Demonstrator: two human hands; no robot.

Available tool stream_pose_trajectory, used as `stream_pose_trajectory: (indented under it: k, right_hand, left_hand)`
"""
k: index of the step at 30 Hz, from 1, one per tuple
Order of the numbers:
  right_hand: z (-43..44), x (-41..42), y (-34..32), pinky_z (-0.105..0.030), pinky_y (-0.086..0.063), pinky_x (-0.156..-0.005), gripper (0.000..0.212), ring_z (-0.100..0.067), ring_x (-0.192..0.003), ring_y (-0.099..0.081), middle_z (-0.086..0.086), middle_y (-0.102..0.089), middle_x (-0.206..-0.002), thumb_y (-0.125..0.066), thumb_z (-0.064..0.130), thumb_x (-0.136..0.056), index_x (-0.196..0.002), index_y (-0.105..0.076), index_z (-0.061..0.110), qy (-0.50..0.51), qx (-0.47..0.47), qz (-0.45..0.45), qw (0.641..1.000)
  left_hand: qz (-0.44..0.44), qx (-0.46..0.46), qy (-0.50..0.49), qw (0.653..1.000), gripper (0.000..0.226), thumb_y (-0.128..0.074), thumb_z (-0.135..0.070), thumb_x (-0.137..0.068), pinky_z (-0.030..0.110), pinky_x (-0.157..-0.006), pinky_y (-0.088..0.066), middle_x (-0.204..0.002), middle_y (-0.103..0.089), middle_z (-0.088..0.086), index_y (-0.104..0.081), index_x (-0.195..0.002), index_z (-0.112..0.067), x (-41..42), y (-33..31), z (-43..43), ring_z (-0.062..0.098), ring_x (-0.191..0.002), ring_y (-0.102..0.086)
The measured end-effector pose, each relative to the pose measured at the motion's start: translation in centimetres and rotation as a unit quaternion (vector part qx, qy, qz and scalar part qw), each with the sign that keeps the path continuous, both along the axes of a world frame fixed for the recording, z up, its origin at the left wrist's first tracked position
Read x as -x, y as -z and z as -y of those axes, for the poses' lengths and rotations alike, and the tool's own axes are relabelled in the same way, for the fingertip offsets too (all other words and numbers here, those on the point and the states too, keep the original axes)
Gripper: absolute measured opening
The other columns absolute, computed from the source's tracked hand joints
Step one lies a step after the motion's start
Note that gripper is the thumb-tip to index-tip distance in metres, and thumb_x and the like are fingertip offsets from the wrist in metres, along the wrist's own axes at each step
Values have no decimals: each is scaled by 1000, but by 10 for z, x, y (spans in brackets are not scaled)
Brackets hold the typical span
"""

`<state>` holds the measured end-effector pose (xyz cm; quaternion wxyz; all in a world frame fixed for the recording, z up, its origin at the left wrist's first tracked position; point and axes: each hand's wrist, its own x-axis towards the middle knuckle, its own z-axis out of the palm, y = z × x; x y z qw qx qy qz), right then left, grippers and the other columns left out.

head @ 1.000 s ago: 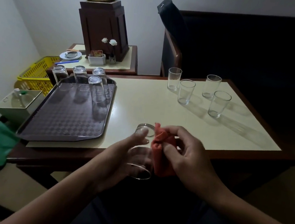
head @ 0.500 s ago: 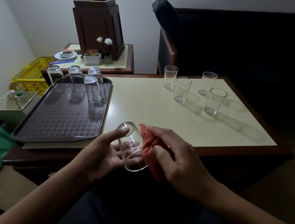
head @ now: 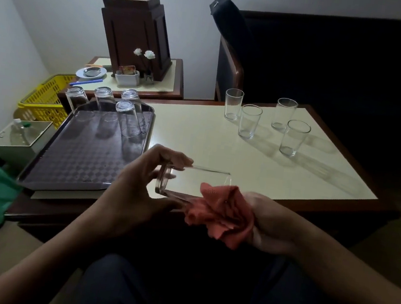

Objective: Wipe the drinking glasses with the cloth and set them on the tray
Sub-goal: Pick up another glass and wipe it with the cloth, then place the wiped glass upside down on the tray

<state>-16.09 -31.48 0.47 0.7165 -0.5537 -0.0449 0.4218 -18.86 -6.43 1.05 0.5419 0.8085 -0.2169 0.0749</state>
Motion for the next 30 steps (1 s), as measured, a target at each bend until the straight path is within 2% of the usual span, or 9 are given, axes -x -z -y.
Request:
stream_pose_trajectory:
  k: [2, 5, 7, 9, 12, 16, 23, 26, 30]
  right_hand:
    - [3, 0, -1, -26, -63, -56, 46, -22, -68, -77, -24, -77, -99, -89, 30, -76, -109, -80, 0, -24, -95, -113, 989]
    - [7, -2, -6, -30, -61, -47, 78, -27, -59, -75, -28, -74, -92, -106, 24, -53, -118, -74, -5, 17, -164, -166, 972]
    - [10, -5, -12, -29, -60, -46, 63, -25, -57, -74, -25, -74, -87, -100, 23, -59, -111, -77, -4, 81, -138, -116, 980]
    - [10, -9, -18, -28, -61, -52, 31, -21, -65, -76, -21, -77, -92, -77, 26, -82, -103, -83, 3, 135, -94, -29, 986]
    - [9, -25, -12, -37, -66, -69, 40, -22, -82, -79, -17, -79, -104, -52, 34, -102, -113, -78, 7, 158, -17, 62, 985]
    - [-8, -47, -3, -46, -66, -79, 38, -30, -85, -77, -19, -78, -101, -55, 36, -103, -107, -80, 8, 162, 38, 133, 977]
    - [-56, -84, 16, -53, -56, -70, 26, -44, -84, -70, -24, -76, -112, -58, 18, -107, -127, -72, 11, 136, 75, 176, 972]
    - [-78, -99, 29, -62, -58, -89, 25, -37, -95, -74, -17, -77, -120, -63, 15, -105, -127, -73, 16, 140, 103, 197, 965]
    - [-94, -121, 41, -66, -52, -101, 21, -39, -116, -71, -8, -80, -116, -66, 19, -103, -120, -77, 22, 138, 128, 225, 956]
  left_hand:
    - [58, -47, -41, 996, 56, -93, -11, -69, 27, -99, -54, -131, -67, -11, -59, -113, -12, -3, 4, -1, 15, -127, -63]
    - [78, -98, -86, 988, 56, -94, -16, -68, 16, -93, -54, -132, -63, -18, -60, -112, -18, -8, 10, -11, 2, -122, -62]
    - [60, -124, -109, 985, 58, -93, -22, -67, 15, -89, -55, -130, -61, -22, -60, -115, -24, -12, 15, -22, -5, -115, -62]
    - [13, -90, -160, 983, 57, -94, -22, -68, 17, -81, -58, -120, -65, -19, -60, -114, -22, -15, 20, -29, -2, -105, -66]
    - [-92, 39, -253, 962, 51, -89, -20, -78, 21, -67, -60, -107, -71, 1, -56, -116, -12, -23, 23, -40, 15, -93, -73]
    - [-169, 147, -336, 915, 62, -87, -22, -80, 30, -68, -57, -107, -69, 10, -51, -129, -9, -46, 30, -77, 24, -92, -71]
    - [-123, 54, -430, 893, 81, -99, -32, -63, 34, -85, -55, -118, -66, 9, -55, -128, -13, -99, 41, -167, 23, -107, -66]
    - [-98, 5, -443, 891, 73, -98, -32, -64, 45, -94, -58, -116, -67, 7, -63, -126, -17, -129, 45, -194, 25, -109, -66]
    - [-77, -75, -447, 888, 71, -99, -24, -65, 43, -97, -58, -120, -73, 7, -68, -128, -17, -168, 59, -220, 23, -106, -71]
